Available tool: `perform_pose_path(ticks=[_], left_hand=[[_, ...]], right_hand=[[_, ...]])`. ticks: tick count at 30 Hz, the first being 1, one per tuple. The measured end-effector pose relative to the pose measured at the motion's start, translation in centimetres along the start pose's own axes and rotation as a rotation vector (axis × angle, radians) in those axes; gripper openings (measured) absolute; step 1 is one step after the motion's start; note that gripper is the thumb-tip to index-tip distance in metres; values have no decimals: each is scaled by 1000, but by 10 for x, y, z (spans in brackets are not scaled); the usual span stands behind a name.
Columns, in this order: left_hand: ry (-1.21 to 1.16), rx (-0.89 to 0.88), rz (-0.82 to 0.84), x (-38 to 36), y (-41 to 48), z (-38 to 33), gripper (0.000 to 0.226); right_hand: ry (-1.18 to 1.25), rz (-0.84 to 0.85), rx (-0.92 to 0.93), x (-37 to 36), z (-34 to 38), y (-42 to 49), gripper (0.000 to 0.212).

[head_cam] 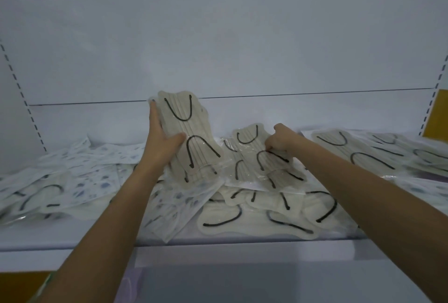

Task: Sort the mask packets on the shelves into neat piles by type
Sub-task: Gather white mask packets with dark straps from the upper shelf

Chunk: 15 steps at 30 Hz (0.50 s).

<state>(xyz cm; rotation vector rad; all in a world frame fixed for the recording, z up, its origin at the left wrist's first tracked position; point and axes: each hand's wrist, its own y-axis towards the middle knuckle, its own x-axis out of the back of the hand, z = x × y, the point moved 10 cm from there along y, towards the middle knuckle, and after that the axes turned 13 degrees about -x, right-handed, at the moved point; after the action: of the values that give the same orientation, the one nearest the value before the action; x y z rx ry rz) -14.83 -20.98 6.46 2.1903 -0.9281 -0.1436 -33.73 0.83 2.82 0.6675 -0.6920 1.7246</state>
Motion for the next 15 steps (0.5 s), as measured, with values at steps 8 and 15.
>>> perform_pose_path(ticks=[8, 15], left_hand=[[17, -40, 49, 5, -5, 3, 86], [3, -36, 77, 0, -11, 10, 75]], right_hand=[[293, 176, -112, -30, 6, -3, 23], [259, 188, -121, -44, 23, -13, 53]])
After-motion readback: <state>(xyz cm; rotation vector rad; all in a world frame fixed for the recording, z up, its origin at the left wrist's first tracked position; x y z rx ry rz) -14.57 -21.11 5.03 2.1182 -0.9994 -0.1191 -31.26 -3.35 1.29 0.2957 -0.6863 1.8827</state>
